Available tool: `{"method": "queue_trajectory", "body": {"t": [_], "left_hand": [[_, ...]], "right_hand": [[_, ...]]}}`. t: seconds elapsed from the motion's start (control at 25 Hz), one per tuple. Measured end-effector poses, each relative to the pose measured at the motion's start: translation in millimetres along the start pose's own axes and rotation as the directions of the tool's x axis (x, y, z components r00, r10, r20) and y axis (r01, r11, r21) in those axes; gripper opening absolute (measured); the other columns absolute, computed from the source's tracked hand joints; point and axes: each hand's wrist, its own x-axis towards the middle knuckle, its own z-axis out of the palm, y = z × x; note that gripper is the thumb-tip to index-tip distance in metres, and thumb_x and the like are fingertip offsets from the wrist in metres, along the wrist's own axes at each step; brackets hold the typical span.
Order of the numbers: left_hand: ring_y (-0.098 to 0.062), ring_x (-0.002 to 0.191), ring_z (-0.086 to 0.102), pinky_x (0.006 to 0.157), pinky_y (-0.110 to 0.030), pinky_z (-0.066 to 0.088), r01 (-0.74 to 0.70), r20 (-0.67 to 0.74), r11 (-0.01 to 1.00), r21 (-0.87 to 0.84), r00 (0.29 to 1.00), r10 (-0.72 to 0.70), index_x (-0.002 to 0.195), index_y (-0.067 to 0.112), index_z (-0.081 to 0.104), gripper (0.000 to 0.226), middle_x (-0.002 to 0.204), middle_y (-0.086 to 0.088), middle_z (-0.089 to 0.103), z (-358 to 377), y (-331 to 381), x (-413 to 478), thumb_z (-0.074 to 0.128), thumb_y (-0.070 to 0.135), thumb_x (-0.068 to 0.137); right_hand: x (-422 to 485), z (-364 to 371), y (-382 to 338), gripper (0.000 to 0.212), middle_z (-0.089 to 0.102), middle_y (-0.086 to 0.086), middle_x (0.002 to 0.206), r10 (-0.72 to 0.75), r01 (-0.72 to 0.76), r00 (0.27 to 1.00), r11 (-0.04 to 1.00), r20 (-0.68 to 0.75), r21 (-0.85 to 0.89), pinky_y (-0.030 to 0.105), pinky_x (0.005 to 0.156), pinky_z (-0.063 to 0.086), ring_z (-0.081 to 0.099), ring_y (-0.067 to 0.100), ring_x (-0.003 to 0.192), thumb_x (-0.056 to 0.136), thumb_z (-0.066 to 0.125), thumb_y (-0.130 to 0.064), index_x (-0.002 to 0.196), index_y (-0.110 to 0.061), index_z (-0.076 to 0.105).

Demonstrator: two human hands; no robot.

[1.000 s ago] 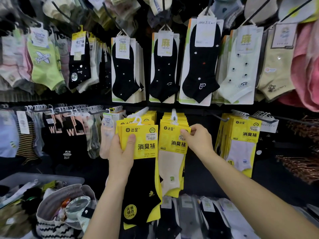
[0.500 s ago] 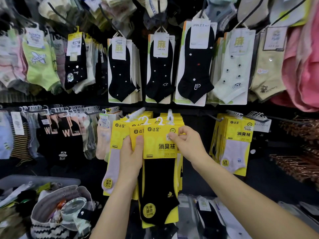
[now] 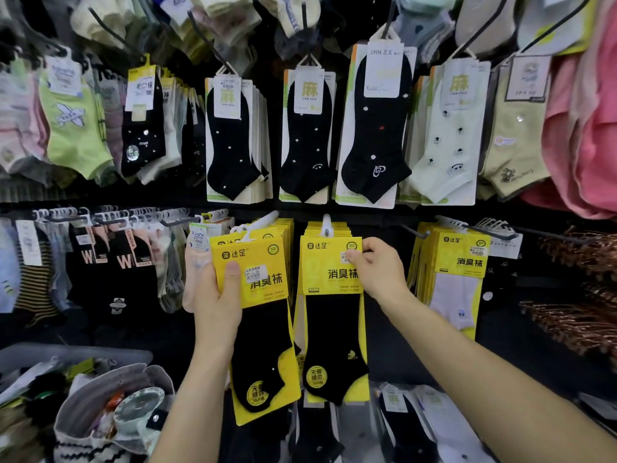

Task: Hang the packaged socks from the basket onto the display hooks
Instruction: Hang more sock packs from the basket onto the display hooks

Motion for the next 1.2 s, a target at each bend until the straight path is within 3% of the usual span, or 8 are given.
{"method": "queue_trajectory", "body": {"t": [0.2,0.28,0.36,0.52,0.6,0.76,0.96,1.2], "left_hand": [[0.006,0.08,0.06,0.072,-0.02,0.052,-0.008,0.064,0.997,0.079,0.998,0.003,0.089,0.038,0.059,0.023,0.084,0.036,0.061,-0.6,-0.6,1.0,0.043,0.026,0.099],[0.01,0.08,0.055,0.073,-0.014,0.047,-0.045,0.072,0.988,0.145,0.997,0.035,0.092,0.018,0.061,0.017,0.083,0.049,0.052,5.3,-5.0,-1.5,0.045,0.02,0.098],[0.017,0.078,0.053,0.066,-0.004,0.041,-0.061,0.039,0.986,0.152,0.998,0.056,0.09,0.003,0.057,0.02,0.084,0.038,0.057,12.0,-9.8,-4.2,0.046,0.019,0.097],[-0.013,0.098,0.061,0.084,-0.031,0.049,0.129,0.118,0.991,-0.031,0.985,-0.125,0.103,0.017,0.057,0.016,0.105,0.003,0.066,30.2,-7.2,-14.2,0.049,0.029,0.096],[-0.007,0.096,0.059,0.08,-0.026,0.047,0.143,0.12,0.99,-0.01,0.983,-0.141,0.101,0.027,0.054,0.012,0.103,0.011,0.064,36.7,-4.6,-17.5,0.059,0.027,0.09],[0.002,0.088,0.057,0.072,-0.017,0.046,0.069,0.148,0.993,0.098,0.985,-0.084,0.096,0.029,0.053,0.019,0.095,0.017,0.06,40.3,-8.6,-22.4,0.065,0.018,0.086],[0.015,0.08,0.055,0.063,-0.005,0.042,0.029,0.151,0.992,0.123,0.987,-0.047,0.099,0.026,0.053,0.021,0.092,0.021,0.058,46.7,-11.2,-27.2,0.065,0.016,0.086],[0.001,0.091,0.057,0.071,-0.016,0.045,0.042,0.138,0.995,0.091,0.989,-0.054,0.104,0.021,0.053,0.021,0.098,0.013,0.061,50.9,-13.4,-28.4,0.065,0.017,0.086]], "right_hand": [[-20.0,-4.1,2.5,0.007,0.073,-0.006,0.079,-0.149,0.135,0.986,0.973,0.067,0.187,0.02,0.059,0.052,0.069,0.006,0.074,0.092,0.055,-0.019,0.088,-0.024,0.055],[-26.3,-9.5,2.4,0.009,0.073,-0.01,0.08,-0.183,0.154,0.981,0.941,0.068,0.3,0.014,0.058,0.051,0.069,0.002,0.075,0.093,0.054,-0.017,0.088,-0.026,0.055],[-31.2,-12.6,0.1,0.007,0.074,-0.006,0.081,-0.195,0.146,0.975,0.927,0.109,0.347,0.018,0.062,0.055,0.07,0.008,0.076,0.093,0.055,-0.018,0.089,-0.023,0.056],[-36.1,-7.7,-1.4,0.021,0.058,-0.007,0.046,-0.142,0.12,0.987,0.963,0.077,0.241,0.007,0.049,0.042,0.052,0.006,0.041,0.089,0.06,-0.021,0.073,-0.014,0.049],[-36.3,-10.1,-1.2,0.027,0.049,-0.012,0.04,-0.079,0.061,0.995,0.967,0.063,0.249,0.006,0.044,0.038,0.044,-0.001,0.037,0.089,0.062,-0.021,0.068,-0.015,0.045],[-29.2,-20.8,-7.5,0.029,0.067,0.003,0.077,0.076,-0.153,0.97,0.929,0.232,0.336,0.035,0.075,0.051,0.064,0.017,0.076,0.088,0.058,-0.036,0.074,-0.01,0.063],[-21.8,-27.3,-16.9,0.021,0.073,-0.003,0.083,0.045,-0.121,0.955,0.961,0.292,0.247,0.027,0.078,0.053,0.068,0.012,0.08,0.087,0.062,-0.03,0.078,-0.014,0.072],[-17.5,-26.4,-17.7,0.009,0.074,-0.001,0.079,0.162,-0.246,0.951,0.912,0.263,0.328,0.025,0.065,0.053,0.069,0.012,0.072,0.08,0.071,-0.025,0.078,-0.016,0.073]]}}
